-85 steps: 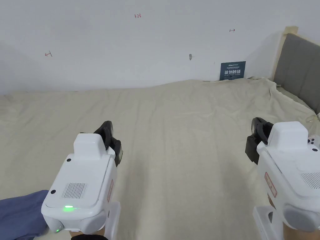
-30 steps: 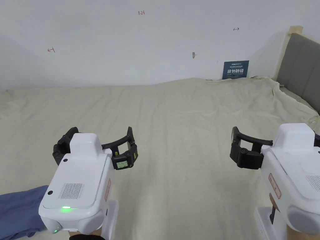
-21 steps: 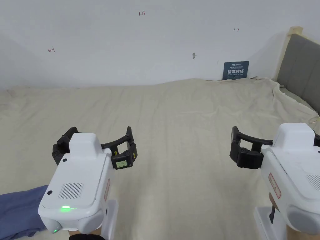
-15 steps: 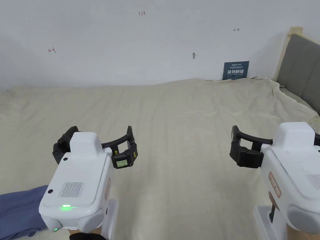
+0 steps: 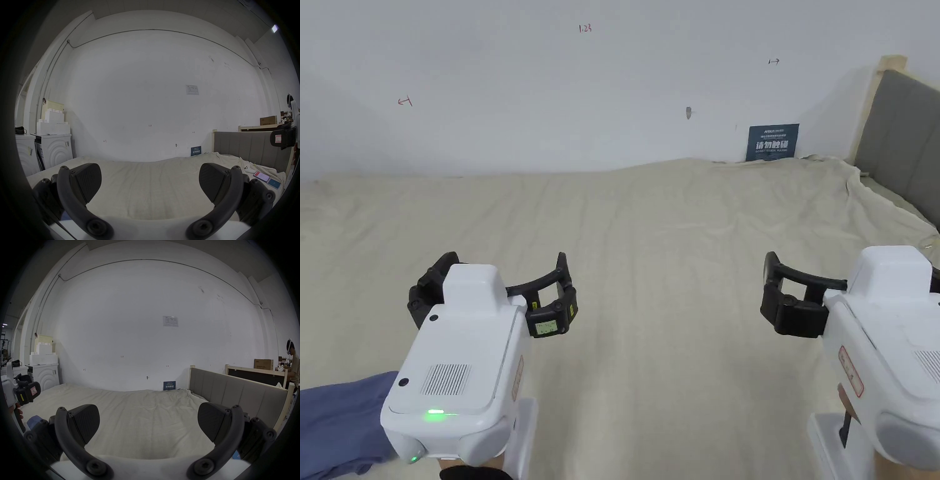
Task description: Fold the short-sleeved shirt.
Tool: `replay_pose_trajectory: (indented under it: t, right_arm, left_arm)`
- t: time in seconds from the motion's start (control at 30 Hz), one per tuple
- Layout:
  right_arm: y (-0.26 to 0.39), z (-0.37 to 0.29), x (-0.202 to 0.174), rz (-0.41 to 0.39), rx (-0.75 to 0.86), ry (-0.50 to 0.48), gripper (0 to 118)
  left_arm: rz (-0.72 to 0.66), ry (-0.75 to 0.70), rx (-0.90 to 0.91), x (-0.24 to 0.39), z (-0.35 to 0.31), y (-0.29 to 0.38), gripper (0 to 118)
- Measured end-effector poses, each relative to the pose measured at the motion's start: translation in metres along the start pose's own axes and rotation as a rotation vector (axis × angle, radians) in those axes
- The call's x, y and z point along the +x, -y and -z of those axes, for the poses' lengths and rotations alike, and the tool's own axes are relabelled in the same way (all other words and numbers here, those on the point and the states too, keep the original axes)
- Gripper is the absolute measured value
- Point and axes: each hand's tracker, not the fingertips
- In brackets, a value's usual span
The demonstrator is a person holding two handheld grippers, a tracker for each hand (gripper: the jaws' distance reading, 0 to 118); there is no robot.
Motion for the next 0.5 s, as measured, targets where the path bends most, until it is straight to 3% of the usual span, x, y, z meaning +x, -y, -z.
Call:
replay_pose_trajectory:
  t: [0.5]
  right_arm:
    - [0.001,0.0004,0.0013,0.0,0.0,0.0,118]
  left_arm:
    - [-0.003,0.002,0.0,0.0007,-0.0008,0.0016,118]
